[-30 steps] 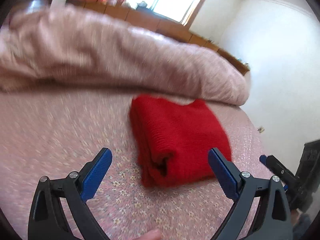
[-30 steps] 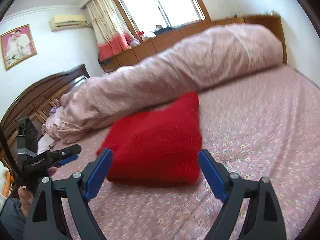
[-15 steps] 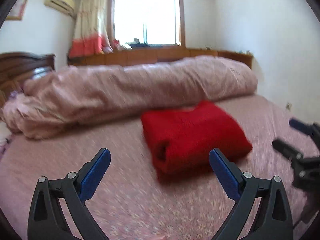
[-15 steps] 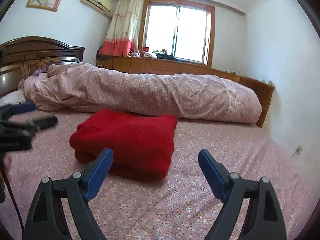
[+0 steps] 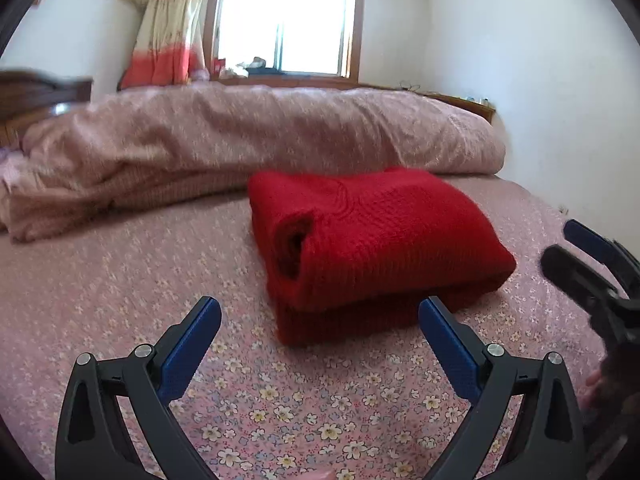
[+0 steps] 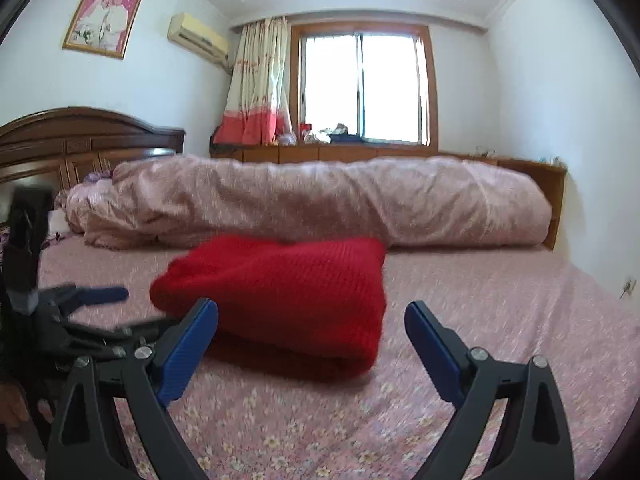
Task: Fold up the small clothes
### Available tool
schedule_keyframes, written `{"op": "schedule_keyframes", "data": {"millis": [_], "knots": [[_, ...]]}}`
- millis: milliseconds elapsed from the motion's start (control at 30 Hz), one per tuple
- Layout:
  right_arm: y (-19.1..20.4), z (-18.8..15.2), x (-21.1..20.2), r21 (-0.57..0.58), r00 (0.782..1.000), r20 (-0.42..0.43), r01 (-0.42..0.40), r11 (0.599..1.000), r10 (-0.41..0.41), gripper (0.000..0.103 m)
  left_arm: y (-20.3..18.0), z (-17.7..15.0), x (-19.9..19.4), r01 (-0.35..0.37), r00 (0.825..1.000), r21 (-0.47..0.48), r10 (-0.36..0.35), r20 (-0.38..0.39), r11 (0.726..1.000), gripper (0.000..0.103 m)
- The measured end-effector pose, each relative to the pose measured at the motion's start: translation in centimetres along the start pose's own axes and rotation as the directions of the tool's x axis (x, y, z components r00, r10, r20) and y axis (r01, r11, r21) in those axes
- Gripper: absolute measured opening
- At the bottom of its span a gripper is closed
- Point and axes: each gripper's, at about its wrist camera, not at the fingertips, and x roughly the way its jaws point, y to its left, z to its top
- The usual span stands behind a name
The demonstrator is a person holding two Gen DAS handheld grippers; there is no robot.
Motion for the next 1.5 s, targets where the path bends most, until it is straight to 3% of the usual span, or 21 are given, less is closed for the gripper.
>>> {"op": "schedule_keyframes", "data": {"millis": [133,200,533,1500], "knots": [[-0.2,0.0,0.5,0.006,1.0,-0.011,-0.015,1.0,0.015,0.098,-2.8,-0.3,0.0,-0.055,0.998,0.129,0.055,0.01,0.99,0.098],[-0.2,-0.1,0.4,0.007,1.0,-0.006,-0.016,1.0,0.016,0.098,-3.2,-0.3,0.1,-0.059,0.998,0.14,0.059,0.003,0.988,0.098],[0.6,-0.3,0.8,-0.028,0.999,-0.036,-0.017,0.999,0.016,0.098,0.5,-0.2,0.6,-0.018,0.999,-0.041,0.016,-0.035,0.999,0.098],[0.4,-0.5,1.2,-0.006,0.998,-0.064,-0.016,1.0,0.015,0.099,0.6,-0.4,0.8,-0.012,0.999,-0.033,0.011,-0.042,0.999,0.098]]}}
